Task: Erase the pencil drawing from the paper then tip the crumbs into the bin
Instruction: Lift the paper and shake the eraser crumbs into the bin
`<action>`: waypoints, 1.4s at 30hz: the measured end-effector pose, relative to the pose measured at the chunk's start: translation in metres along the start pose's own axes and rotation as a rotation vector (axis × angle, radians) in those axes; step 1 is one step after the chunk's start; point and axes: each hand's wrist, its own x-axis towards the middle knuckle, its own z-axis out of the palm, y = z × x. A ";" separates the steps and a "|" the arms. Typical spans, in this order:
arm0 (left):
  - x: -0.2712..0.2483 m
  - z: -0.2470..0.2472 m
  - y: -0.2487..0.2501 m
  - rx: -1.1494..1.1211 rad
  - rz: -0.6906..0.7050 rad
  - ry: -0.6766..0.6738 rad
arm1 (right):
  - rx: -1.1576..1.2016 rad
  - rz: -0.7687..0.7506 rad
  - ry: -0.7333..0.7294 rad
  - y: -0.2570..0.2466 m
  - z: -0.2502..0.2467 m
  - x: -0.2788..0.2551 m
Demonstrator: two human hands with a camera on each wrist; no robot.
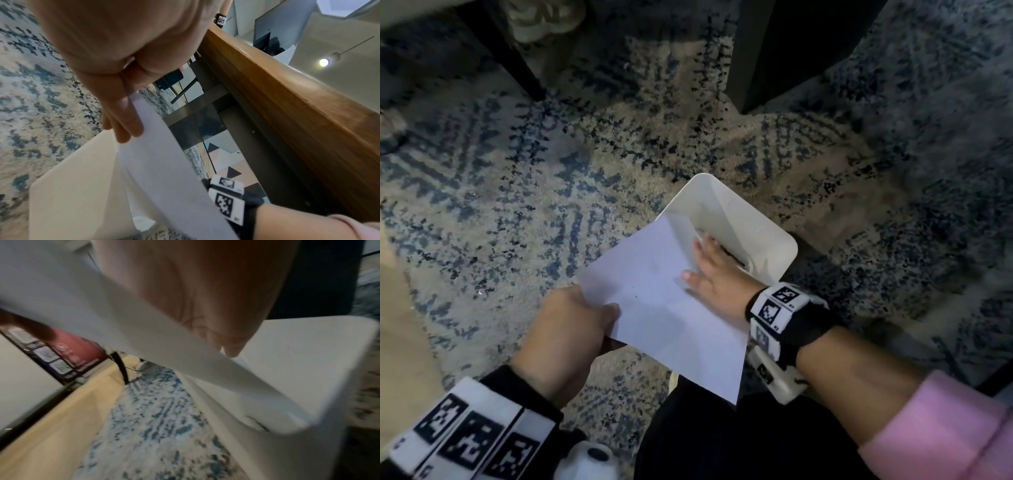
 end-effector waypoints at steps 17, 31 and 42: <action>0.012 0.009 0.003 -0.123 -0.049 0.016 | -0.056 -0.430 -0.101 -0.047 0.016 -0.023; 0.006 -0.008 -0.002 -0.133 -0.053 0.002 | 0.031 0.047 -0.062 0.019 0.002 0.016; 0.004 -0.011 -0.003 -0.177 -0.078 -0.001 | -0.059 -0.064 0.088 -0.003 -0.009 0.038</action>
